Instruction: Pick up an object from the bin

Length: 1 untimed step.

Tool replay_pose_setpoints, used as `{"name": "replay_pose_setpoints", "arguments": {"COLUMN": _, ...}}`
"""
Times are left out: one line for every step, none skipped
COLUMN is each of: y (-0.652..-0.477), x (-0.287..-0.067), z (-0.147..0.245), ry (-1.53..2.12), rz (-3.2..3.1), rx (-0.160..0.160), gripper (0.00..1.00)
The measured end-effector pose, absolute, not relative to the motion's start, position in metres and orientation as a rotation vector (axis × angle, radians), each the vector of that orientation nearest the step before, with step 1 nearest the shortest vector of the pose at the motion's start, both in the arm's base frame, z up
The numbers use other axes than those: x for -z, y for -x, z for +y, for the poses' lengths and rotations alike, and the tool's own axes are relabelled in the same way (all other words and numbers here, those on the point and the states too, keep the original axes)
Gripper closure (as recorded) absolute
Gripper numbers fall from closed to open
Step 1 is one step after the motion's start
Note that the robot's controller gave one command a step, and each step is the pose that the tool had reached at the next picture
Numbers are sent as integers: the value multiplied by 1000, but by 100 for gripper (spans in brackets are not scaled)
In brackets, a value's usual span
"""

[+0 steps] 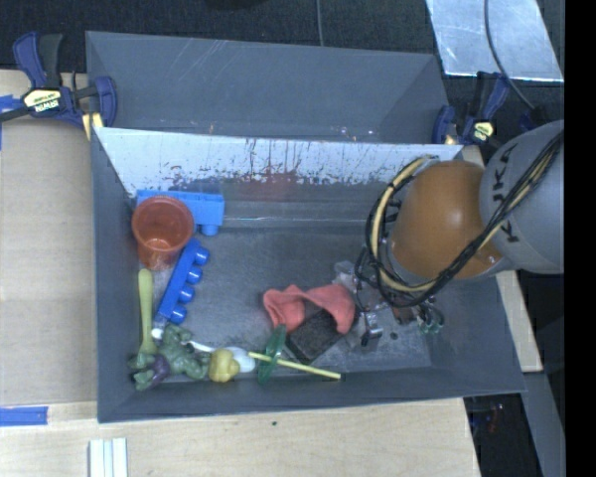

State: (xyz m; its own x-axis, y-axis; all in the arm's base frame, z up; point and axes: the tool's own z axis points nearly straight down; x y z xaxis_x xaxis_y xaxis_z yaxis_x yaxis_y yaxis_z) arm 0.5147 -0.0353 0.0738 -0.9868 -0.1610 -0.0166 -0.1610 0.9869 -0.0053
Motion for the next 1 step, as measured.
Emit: {"name": "replay_pose_setpoints", "arguments": {"y": -515, "x": -74, "z": -35, "ry": 253, "rz": 3114, "rx": 6, "gripper": 100}}
